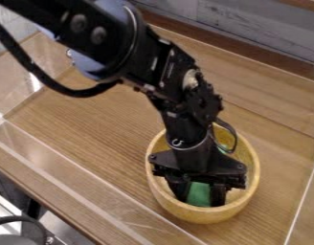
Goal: Remove the green block from inside the brown bowl and put it on the table
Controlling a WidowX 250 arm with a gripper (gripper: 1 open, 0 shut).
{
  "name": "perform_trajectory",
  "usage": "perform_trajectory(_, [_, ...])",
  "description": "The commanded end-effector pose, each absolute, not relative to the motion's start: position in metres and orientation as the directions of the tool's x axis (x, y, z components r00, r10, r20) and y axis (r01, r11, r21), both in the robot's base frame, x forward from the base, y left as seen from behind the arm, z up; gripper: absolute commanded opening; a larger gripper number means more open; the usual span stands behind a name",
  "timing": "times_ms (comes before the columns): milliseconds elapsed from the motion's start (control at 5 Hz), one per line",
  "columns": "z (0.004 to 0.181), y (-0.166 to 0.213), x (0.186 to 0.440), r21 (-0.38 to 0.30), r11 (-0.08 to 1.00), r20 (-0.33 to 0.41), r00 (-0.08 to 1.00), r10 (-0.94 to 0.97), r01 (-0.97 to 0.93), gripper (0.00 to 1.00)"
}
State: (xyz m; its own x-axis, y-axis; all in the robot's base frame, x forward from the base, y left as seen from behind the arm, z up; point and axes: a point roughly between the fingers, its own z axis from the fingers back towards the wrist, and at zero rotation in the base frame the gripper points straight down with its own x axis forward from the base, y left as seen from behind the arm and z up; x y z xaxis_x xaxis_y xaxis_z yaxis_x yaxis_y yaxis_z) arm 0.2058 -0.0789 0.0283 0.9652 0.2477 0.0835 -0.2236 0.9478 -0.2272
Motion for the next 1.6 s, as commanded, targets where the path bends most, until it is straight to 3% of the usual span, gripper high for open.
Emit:
perform_trajectory(0, [0.033, -0.077, 0.208, -0.23, 0.95, 0.093, 0.967, 0.239, -0.213, 0.0])
perform_trajectory(1400, [0.053, -0.07, 0.209, -0.241, 0.946, 0.095, 0.965, 0.246, -0.218, 0.0])
